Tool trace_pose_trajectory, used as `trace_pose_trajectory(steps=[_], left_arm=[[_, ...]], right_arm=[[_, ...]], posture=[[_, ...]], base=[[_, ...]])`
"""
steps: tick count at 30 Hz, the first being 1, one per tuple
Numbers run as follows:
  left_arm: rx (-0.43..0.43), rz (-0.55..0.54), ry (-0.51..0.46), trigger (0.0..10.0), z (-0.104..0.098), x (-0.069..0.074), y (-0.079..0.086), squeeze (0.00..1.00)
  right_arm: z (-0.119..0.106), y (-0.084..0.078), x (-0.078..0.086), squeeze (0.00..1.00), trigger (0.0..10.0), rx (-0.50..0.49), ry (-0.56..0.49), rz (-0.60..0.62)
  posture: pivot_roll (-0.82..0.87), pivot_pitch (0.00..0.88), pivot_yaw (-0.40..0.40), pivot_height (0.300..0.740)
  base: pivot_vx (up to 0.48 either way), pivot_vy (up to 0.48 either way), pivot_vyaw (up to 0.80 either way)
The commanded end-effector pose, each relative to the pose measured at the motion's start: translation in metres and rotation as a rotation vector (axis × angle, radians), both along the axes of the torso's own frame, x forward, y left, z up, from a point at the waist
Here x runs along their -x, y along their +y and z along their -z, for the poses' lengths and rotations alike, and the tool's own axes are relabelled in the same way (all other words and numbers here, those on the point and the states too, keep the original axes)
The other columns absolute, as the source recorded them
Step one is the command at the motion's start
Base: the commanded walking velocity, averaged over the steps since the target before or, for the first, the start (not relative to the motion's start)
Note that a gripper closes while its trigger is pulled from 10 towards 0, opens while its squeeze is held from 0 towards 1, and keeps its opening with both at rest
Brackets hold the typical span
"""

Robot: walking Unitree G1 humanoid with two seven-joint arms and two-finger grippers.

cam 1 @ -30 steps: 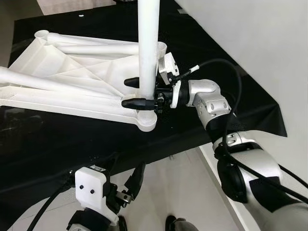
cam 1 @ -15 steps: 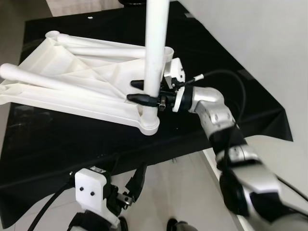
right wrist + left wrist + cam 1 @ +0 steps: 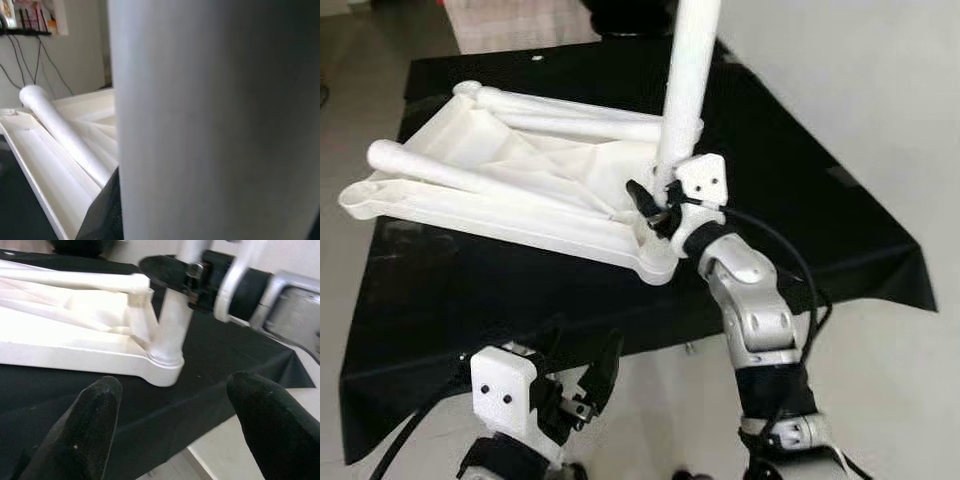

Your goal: Building children table

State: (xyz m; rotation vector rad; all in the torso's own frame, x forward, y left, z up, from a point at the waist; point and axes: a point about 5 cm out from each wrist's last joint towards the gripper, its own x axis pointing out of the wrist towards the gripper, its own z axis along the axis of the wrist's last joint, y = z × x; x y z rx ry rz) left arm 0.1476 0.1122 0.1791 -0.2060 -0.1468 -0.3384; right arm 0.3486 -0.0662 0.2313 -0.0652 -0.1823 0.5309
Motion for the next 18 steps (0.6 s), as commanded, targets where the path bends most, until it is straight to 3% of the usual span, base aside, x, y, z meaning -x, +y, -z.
trace_pose_trajectory(steps=[1, 2, 4, 5, 6, 8, 10, 12, 13, 14, 16, 17, 18], left_arm=[[-0.007, -0.001, 0.030, 10.0, 0.006, 0.001, 0.000, 0.00], [-0.007, -0.005, 0.028, 10.0, 0.006, 0.000, 0.000, 0.00], [-0.006, -0.006, 0.026, 10.0, 0.006, 0.000, 0.000, 0.00], [-0.006, -0.006, 0.025, 10.0, 0.006, -0.001, 0.000, 0.00], [-0.006, -0.006, 0.025, 10.0, 0.005, -0.001, 0.000, 0.00], [-0.005, -0.005, 0.024, 10.0, 0.005, -0.001, 0.000, 0.00], [-0.005, -0.005, 0.024, 10.0, 0.005, -0.001, 0.000, 0.00], [-0.006, -0.004, 0.021, 10.0, 0.005, -0.002, 0.000, 0.00], [-0.006, -0.004, 0.021, 10.0, 0.005, -0.002, 0.000, 0.00], [-0.007, -0.005, 0.020, 10.0, 0.005, -0.002, 0.000, 0.00], [-0.007, -0.005, 0.019, 10.0, 0.005, -0.002, 0.000, 0.00], [-0.008, -0.005, 0.018, 10.0, 0.005, -0.003, 0.000, 0.00], [-0.008, -0.005, 0.018, 10.0, 0.005, -0.003, 0.000, 0.00]], right_arm=[[0.020, 0.009, -0.002, 0.00, 0.0, -0.012, 0.103, -0.004], [0.016, 0.010, -0.003, 0.00, 10.0, -0.002, 0.098, -0.023], [0.012, 0.013, -0.001, 0.00, 10.0, 0.016, 0.092, -0.044], [0.006, 0.017, 0.001, 0.69, 10.0, 0.027, 0.068, -0.084], [-0.001, 0.021, 0.001, 1.00, 10.0, 0.035, 0.041, -0.152], [-0.013, 0.026, 0.001, 1.00, 10.0, 0.021, 0.021, -0.251], [-0.013, 0.026, 0.001, 1.00, 10.0, 0.021, 0.021, -0.251], [-0.029, 0.029, -0.002, 1.00, 10.0, 0.039, -0.044, -0.416], [-0.029, 0.029, -0.002, 1.00, 10.0, 0.039, -0.044, -0.416], [-0.033, 0.030, -0.003, 1.00, 10.0, 0.113, -0.072, -0.598], [-0.032, 0.030, -0.002, 1.00, 10.0, 0.150, -0.070, -0.661], [-0.031, 0.029, -0.004, 0.92, 10.0, 0.212, -0.083, -0.710], [-0.031, 0.029, -0.004, 0.92, 10.0, 0.212, -0.083, -0.710]], posture=[[0.07, 0.248, -0.044, 0.740], [0.07, 0.248, -0.045, 0.740], [0.07, 0.248, -0.046, 0.740], [0.07, 0.248, -0.045, 0.740], [0.07, 0.247, -0.044, 0.740], [0.07, 0.244, -0.045, 0.740], [0.07, 0.244, -0.045, 0.740], [0.08, 0.243, -0.044, 0.740], [0.08, 0.243, -0.044, 0.740], [0.08, 0.243, -0.042, 0.740], [0.08, 0.243, -0.042, 0.740], [0.09, 0.242, -0.044, 0.740], [0.09, 0.242, -0.044, 0.740]], base=[[0.000, 0.000, 0.00], [0.000, 0.000, 0.00], [0.000, 0.000, 0.00], [0.000, 0.000, 0.00], [0.000, 0.000, 0.00], [0.000, 0.000, 0.00], [0.000, 0.000, 0.00], [0.000, 0.000, 0.00], [0.000, 0.000, 0.00], [0.000, 0.000, 0.00], [0.000, 0.000, 0.00], [0.000, 0.000, 0.00], [0.000, 0.000, 0.00]])
